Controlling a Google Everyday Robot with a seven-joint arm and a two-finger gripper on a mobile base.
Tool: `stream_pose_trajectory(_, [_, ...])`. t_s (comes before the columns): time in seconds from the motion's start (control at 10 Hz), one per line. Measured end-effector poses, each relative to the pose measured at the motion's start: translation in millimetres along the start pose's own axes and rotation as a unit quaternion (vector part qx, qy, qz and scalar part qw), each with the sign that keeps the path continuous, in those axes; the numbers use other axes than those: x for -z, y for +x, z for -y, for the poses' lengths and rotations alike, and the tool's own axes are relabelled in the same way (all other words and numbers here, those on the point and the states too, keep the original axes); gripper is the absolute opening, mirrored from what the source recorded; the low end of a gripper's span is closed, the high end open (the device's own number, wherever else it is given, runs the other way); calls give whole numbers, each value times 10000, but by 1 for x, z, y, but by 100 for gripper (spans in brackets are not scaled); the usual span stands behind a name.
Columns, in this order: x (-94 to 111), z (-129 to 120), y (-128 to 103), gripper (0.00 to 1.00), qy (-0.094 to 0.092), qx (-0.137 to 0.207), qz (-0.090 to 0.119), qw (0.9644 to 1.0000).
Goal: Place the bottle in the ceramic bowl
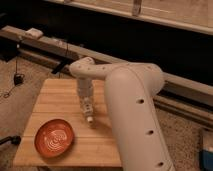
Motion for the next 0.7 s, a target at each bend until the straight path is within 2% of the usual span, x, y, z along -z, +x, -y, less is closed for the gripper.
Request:
stream_pose_trajectory(0.3, [29,-40,34,0,-52,501,3,9987])
stream_pose_trajectory(0.7, [35,-94,73,0,-238,1063,-267,9937])
